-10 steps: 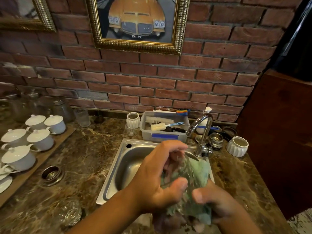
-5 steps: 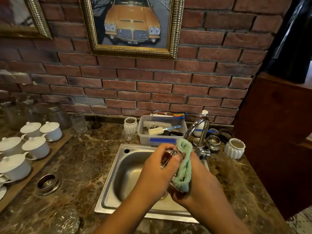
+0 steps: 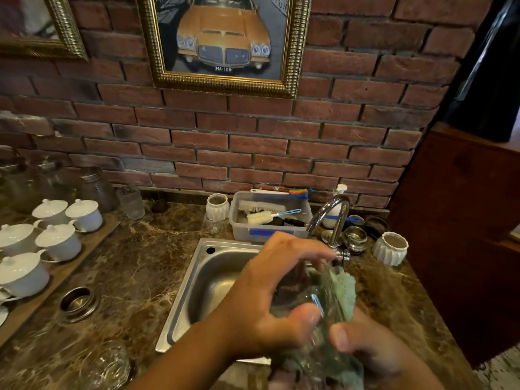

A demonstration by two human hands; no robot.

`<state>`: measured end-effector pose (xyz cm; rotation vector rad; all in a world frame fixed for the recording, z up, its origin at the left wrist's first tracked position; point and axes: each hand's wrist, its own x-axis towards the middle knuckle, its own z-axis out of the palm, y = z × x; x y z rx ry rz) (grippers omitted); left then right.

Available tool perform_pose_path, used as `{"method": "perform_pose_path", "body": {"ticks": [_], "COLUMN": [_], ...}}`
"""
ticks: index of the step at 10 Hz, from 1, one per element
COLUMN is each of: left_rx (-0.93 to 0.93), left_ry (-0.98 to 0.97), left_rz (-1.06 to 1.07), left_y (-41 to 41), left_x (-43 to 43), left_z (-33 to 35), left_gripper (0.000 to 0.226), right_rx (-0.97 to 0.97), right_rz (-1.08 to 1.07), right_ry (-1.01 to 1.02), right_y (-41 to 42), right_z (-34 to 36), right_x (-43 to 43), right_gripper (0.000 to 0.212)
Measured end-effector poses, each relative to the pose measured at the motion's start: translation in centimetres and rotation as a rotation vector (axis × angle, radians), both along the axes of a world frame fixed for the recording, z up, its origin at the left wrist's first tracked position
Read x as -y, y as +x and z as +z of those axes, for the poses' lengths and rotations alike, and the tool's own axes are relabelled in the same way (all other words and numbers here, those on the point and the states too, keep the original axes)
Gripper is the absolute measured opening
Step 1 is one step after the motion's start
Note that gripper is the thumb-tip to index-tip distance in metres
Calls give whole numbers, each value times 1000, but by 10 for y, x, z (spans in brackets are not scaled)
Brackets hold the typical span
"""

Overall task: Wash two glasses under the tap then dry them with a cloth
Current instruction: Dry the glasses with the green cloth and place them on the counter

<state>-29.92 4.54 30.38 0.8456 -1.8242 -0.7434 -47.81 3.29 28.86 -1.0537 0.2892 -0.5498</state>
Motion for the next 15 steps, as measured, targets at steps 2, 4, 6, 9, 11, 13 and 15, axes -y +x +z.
{"method": "perform_pose_path", "body": {"ticks": [2,4,6,9,11,13,15], "left_rx": [-52,-202,-255,-167,-451,-818,-809], "left_ry": [113,272,133,106,346,701,600], "left_rz": [145,264,166,83,389,298,238], "left_y": [1,-13,-6,8,-24,-42,-47], "left_x": [13,16,6,16,5,1,9], "left_z": [-12,-15,-13,-9,-16,-19,-32], "left_gripper": [54,31,55,66,63,92,91], "right_rx": [-448,-936,-551,25,-411,-609,-388], "right_rz": [-434,-764,-537,-331,-724,-1064,-996], "right_ry": [-491,-1047,-577,92,-306,-567,-208], "right_y": [14,27,12,19,27,27,30], "right_z": [6,3,15,-10,-8,-38,-33], "right_x": [4,3,-2,-13,-5,-15,-22], "right_gripper": [62,86,65,61,64,79,76]}}
